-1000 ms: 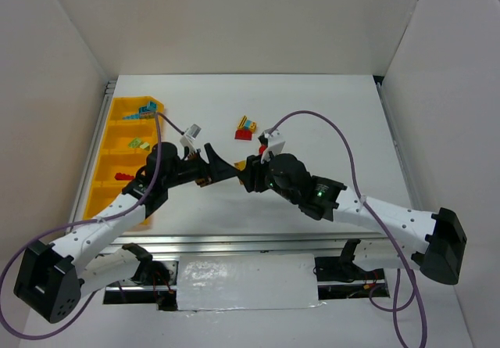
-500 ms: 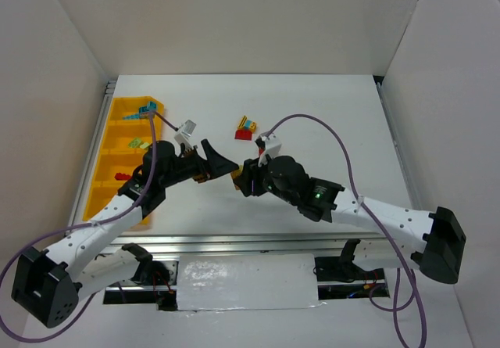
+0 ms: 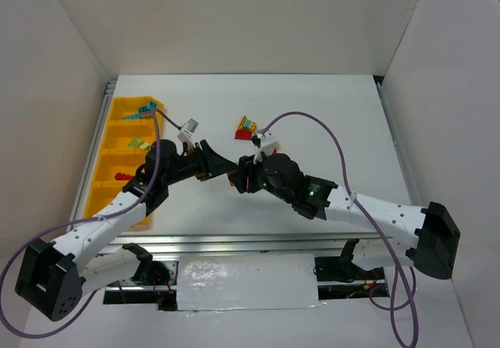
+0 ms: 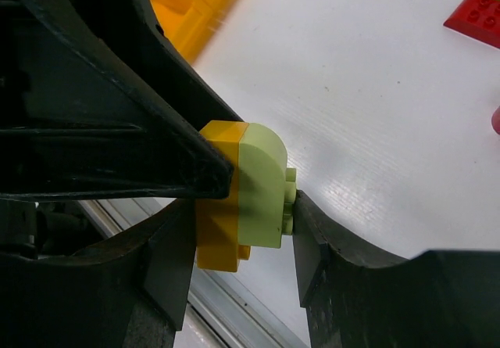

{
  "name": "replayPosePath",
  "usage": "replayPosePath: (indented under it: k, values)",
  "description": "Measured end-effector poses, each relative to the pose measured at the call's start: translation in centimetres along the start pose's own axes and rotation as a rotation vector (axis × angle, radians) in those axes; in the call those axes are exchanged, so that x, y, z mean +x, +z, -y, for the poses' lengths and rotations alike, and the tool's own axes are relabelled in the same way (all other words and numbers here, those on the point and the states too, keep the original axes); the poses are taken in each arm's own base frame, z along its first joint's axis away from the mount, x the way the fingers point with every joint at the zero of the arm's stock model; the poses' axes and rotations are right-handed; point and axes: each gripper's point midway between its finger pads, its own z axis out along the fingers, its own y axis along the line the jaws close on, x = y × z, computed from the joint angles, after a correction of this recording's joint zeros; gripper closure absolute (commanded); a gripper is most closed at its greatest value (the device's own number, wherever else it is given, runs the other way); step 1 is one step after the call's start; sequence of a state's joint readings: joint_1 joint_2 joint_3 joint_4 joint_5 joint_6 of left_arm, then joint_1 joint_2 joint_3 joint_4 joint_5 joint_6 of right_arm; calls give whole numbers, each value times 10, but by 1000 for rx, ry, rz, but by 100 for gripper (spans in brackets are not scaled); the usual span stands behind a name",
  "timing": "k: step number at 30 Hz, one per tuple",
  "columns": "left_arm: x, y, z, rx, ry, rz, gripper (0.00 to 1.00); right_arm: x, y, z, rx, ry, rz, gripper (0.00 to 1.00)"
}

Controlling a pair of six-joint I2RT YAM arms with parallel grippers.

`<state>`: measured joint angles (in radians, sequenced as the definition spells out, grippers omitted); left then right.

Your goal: Sort the legos into containers by color

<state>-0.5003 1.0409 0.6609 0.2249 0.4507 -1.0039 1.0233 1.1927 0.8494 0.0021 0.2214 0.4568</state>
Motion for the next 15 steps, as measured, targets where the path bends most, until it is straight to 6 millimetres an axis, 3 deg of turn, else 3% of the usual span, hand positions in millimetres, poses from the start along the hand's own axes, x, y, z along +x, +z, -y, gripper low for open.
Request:
replayPosePath:
  k: [3,5,8,10,11,12,13,14,15]
  values:
    - [-1,1,-9,-21,-5,11,76,0,5,3,25,-3,1,99]
    - [-3,2,-12,-30,-4,20,78,-1,9,4,40,-4,0,99]
    - [-7,3,-14,-33,-2,34,97,-3,12,4,52,-3,3,96]
    - [-8,3,-14,-30,2,36,100,-4,12,5,54,-3,5,88]
    - [-8,3,-14,-30,3,36,100,-4,12,4,54,-3,6,79]
    - [-8,3,-13,-29,4,36,100,-4,12,4,53,-3,5,41]
    - [-8,3,-13,-28,5,36,100,-5,12,4,51,-3,7,17]
    - [-7,3,-11,-17,3,28,100,-6,11,3,46,5,12,1]
    - [-6,3,-7,-3,6,26,100,-4,11,1,29,1,7,0]
